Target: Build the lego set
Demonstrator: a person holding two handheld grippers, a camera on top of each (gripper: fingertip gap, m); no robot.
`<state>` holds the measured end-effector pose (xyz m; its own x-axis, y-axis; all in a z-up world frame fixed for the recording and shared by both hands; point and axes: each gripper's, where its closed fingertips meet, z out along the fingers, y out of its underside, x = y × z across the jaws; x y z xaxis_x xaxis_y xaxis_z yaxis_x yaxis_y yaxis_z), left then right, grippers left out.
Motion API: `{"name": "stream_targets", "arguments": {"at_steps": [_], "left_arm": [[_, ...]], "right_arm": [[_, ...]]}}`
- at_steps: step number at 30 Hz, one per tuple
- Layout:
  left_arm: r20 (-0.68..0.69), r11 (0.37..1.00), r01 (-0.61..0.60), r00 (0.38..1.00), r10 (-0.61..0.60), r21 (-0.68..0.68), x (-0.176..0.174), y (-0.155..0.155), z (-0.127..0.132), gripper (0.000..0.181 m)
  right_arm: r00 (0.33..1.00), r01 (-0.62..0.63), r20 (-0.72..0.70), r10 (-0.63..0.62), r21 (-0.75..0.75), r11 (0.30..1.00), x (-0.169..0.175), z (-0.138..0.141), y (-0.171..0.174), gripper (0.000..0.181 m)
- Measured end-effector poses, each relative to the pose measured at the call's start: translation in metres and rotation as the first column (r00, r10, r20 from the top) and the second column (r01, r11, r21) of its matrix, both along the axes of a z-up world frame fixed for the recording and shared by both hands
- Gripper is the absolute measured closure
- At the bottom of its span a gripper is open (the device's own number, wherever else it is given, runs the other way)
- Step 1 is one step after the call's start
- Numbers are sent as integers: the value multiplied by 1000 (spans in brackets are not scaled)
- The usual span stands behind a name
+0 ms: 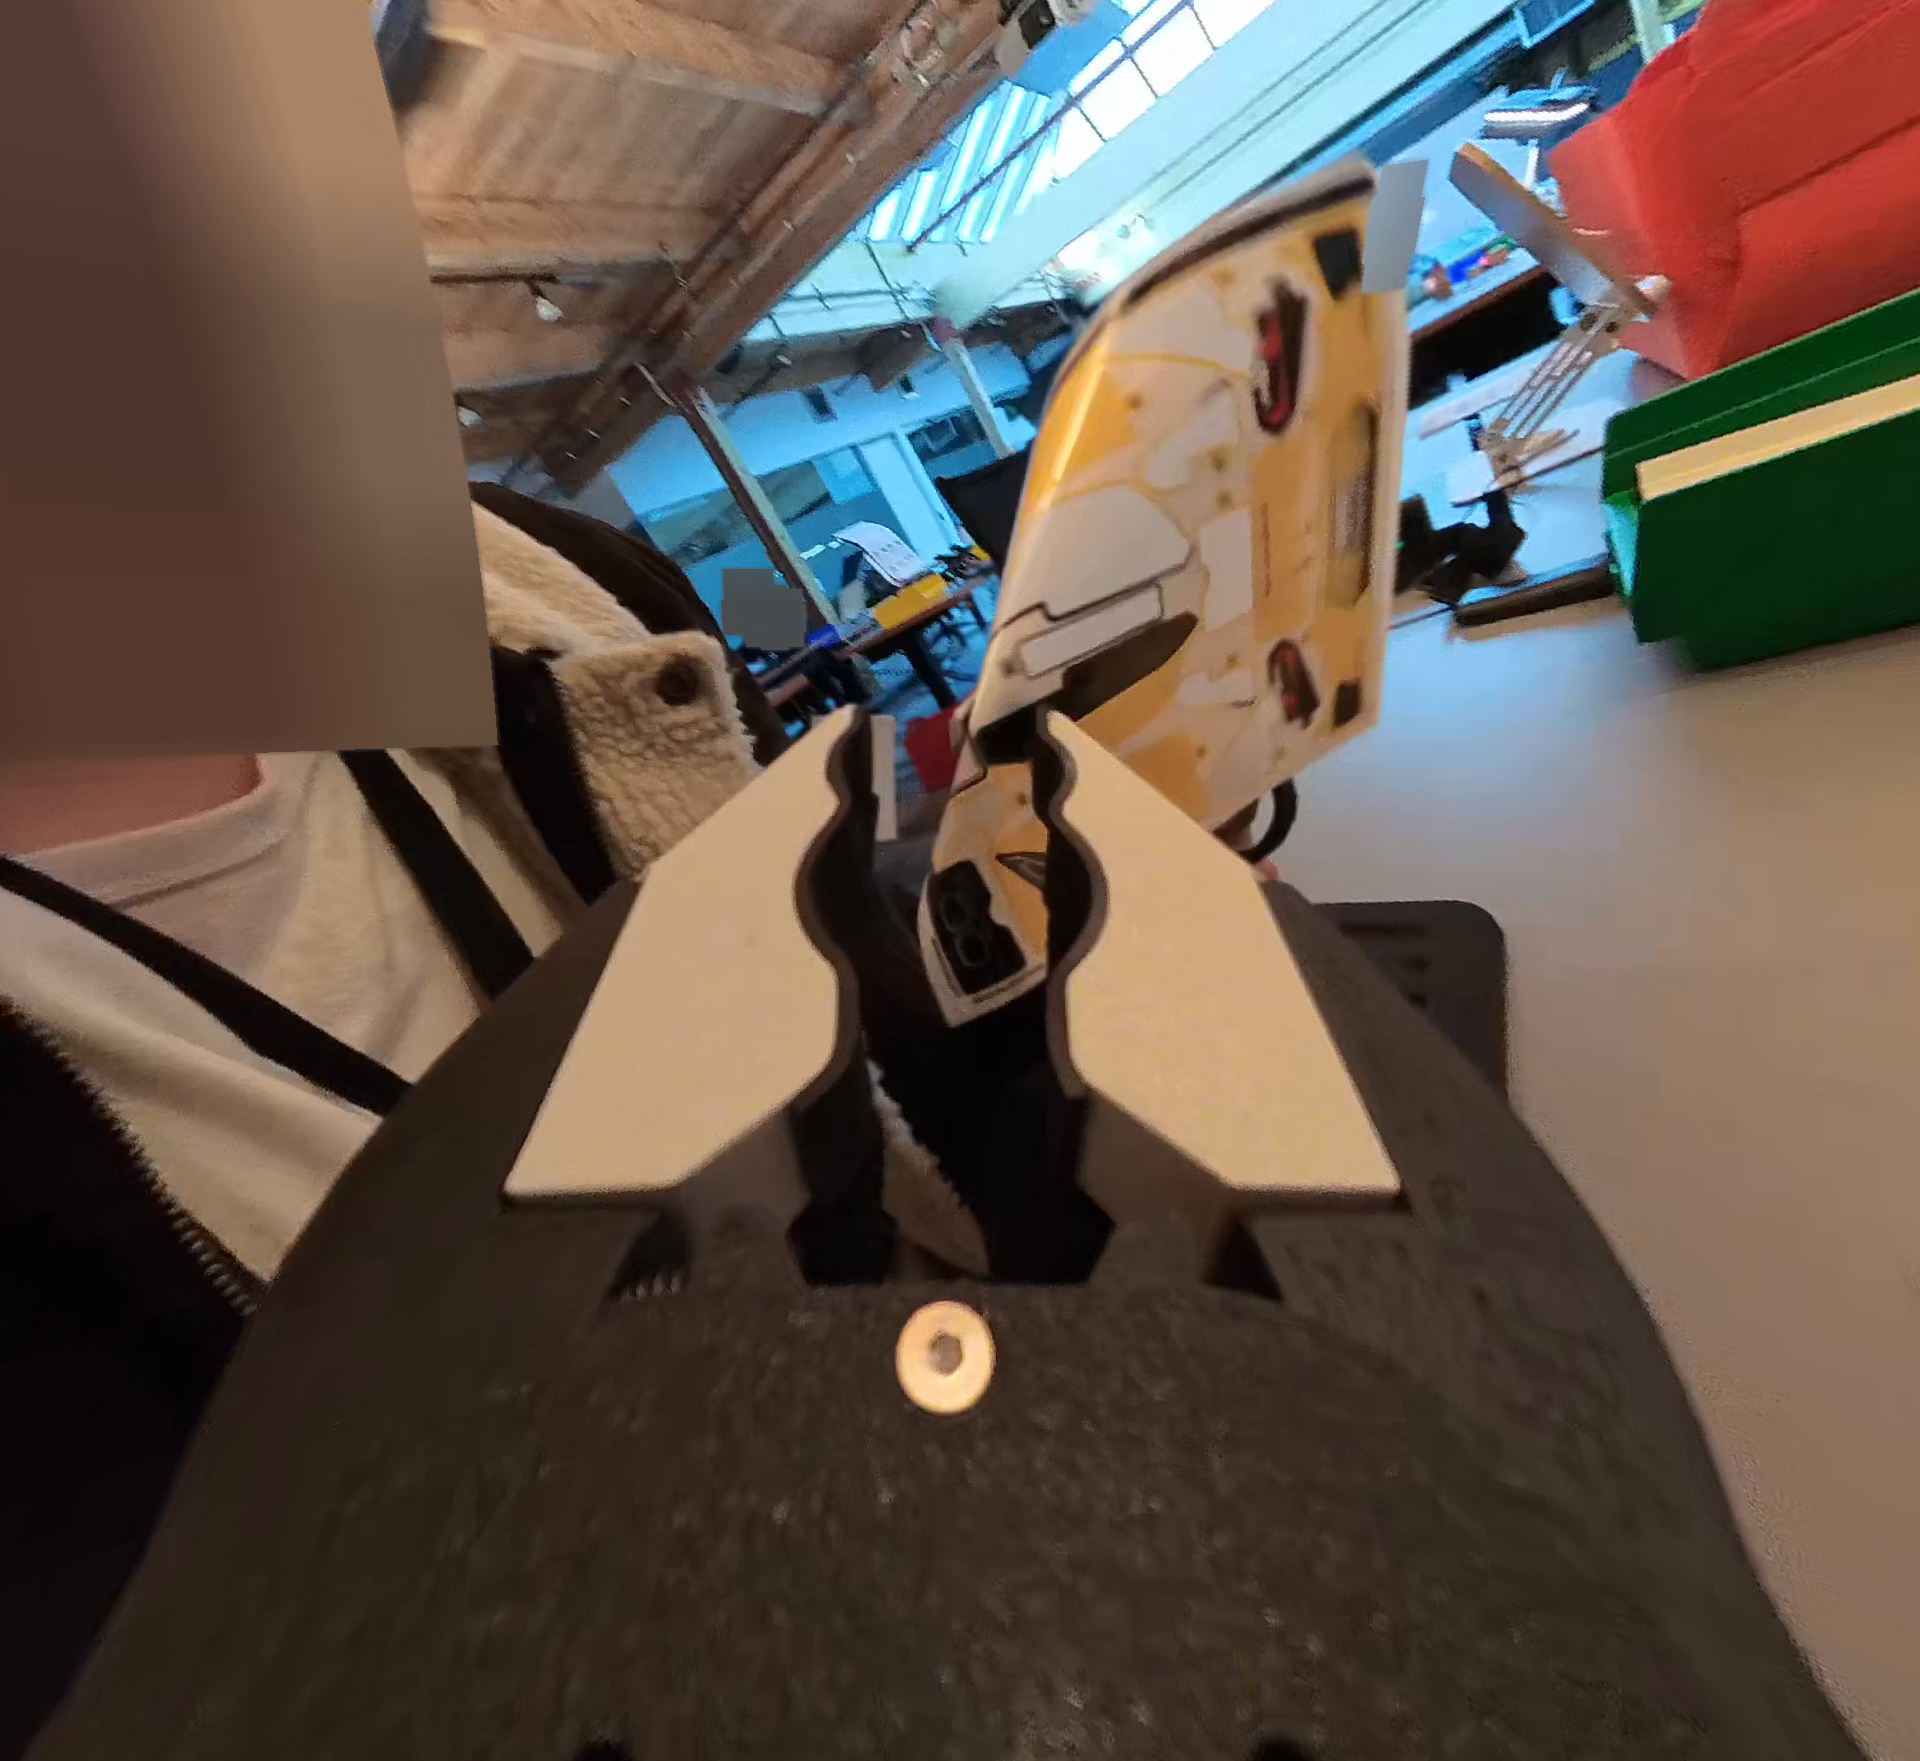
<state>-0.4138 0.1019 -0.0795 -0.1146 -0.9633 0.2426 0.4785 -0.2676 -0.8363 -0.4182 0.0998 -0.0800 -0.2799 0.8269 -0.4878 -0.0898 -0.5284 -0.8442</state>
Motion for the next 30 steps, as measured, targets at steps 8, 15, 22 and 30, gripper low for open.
{"name": "stream_targets", "arguments": {"at_steps": [8, 15, 22, 30], "left_arm": [[0, 1000, 28, 1000, -28, 5, 0, -4, -2, 181], [-5, 1000, 25, 1000, -25, -4, 0, -2, -3, 181], [-6, 1000, 26, 1000, -26, -6, 0, -2, -3, 181], [45, 998, 55, 998, -54, -16, -7, -4, 2, 181]], "right_arm": [[1000, 13, 14, -13, -6, 1000, -1, -9, 6, 169], [1000, 29, 6, -29, 0, 1000, 3, -8, 10, 181], [995, 8, 100, -10, 26, 1000, -2, -21, 5, 149], [998, -54, 12, 63, -352, 935, 13, -39, 39, 97]]}}
